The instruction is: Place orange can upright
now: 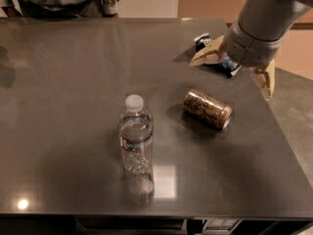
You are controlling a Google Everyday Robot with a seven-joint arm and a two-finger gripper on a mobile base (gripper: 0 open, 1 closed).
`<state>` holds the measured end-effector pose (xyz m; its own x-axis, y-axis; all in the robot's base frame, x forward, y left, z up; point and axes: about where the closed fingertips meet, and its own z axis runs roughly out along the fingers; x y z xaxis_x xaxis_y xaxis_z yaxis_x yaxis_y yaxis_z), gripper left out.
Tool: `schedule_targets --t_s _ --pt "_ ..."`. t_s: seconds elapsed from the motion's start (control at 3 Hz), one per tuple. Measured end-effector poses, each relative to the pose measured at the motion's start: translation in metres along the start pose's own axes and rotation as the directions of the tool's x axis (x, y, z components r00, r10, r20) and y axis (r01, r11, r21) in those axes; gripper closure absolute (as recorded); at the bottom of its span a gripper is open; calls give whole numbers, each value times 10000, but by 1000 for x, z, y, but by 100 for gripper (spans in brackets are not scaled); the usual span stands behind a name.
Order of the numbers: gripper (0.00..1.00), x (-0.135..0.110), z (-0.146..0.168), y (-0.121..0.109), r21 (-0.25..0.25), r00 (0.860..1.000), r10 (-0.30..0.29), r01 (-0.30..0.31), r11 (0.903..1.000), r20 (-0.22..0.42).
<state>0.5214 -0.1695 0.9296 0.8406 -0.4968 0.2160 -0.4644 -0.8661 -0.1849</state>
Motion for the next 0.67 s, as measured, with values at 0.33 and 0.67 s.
schedule_targets --t_s 0.33,0.67 --pt "0 3 4 -2 -183 9900 -1347 1356 9906 416" --pt "0 -8 14 -1 71 9441 -3056 3071 9516 1237"
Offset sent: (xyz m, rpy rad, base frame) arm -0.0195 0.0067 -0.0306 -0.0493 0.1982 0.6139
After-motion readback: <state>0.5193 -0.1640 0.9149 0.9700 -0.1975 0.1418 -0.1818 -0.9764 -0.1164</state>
